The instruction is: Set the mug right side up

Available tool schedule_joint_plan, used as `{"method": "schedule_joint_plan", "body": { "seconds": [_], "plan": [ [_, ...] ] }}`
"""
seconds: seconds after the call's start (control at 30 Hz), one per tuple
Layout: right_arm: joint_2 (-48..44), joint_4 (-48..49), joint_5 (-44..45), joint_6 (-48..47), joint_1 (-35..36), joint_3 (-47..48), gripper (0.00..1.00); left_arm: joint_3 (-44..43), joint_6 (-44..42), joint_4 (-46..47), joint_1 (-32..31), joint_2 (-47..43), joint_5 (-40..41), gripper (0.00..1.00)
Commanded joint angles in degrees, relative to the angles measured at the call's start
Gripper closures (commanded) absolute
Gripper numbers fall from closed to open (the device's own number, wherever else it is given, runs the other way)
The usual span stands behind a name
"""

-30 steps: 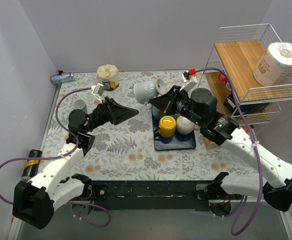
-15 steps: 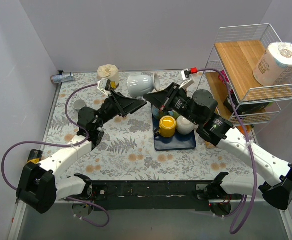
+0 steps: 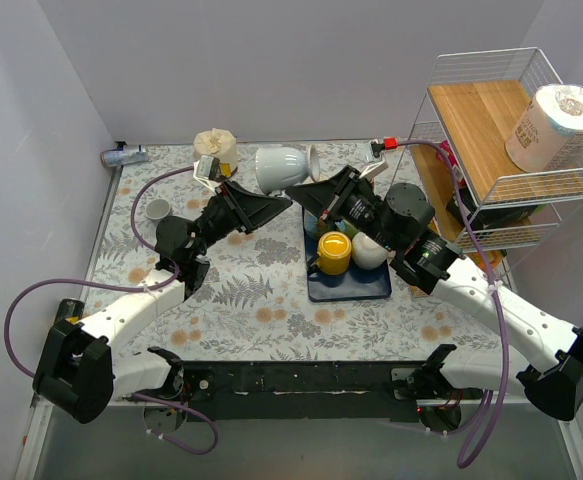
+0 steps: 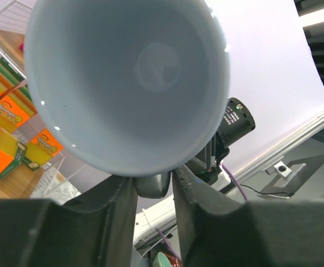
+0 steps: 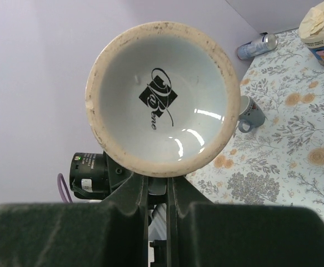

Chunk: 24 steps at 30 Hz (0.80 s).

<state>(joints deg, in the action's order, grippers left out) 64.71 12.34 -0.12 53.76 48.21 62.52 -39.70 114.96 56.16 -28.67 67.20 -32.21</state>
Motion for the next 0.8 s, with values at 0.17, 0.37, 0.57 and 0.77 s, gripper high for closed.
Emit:
{"method": "schedule_joint_plan", "body": {
  "seconds": [0.17, 0.37, 0.57, 0.77],
  "plan": [
    [-1.7, 2.4, -1.8, -0.8, 0.0, -0.5, 0.99, -0.6, 2.1, -1.4, -0.4, -3.1, 4.5, 1.00],
    [-2.9, 1.5, -0.7, -1.1, 0.0, -2.4, 0.99, 0.4, -0.7, -6.3, -0.4, -6.8, 8.6, 1.00],
    [-3.7, 2.5, -0.5, -2.1, 0.0, -3.4, 0.99, 1.2, 0.5, -5.1, -0.4, -6.6, 8.6, 0.84],
    [-4.7, 3.1, -1.4, -2.3, 0.0, -4.4, 0.99, 0.0, -1.1, -7.5, -0.4, -7.4, 9.8, 0.70]
  ]
}}
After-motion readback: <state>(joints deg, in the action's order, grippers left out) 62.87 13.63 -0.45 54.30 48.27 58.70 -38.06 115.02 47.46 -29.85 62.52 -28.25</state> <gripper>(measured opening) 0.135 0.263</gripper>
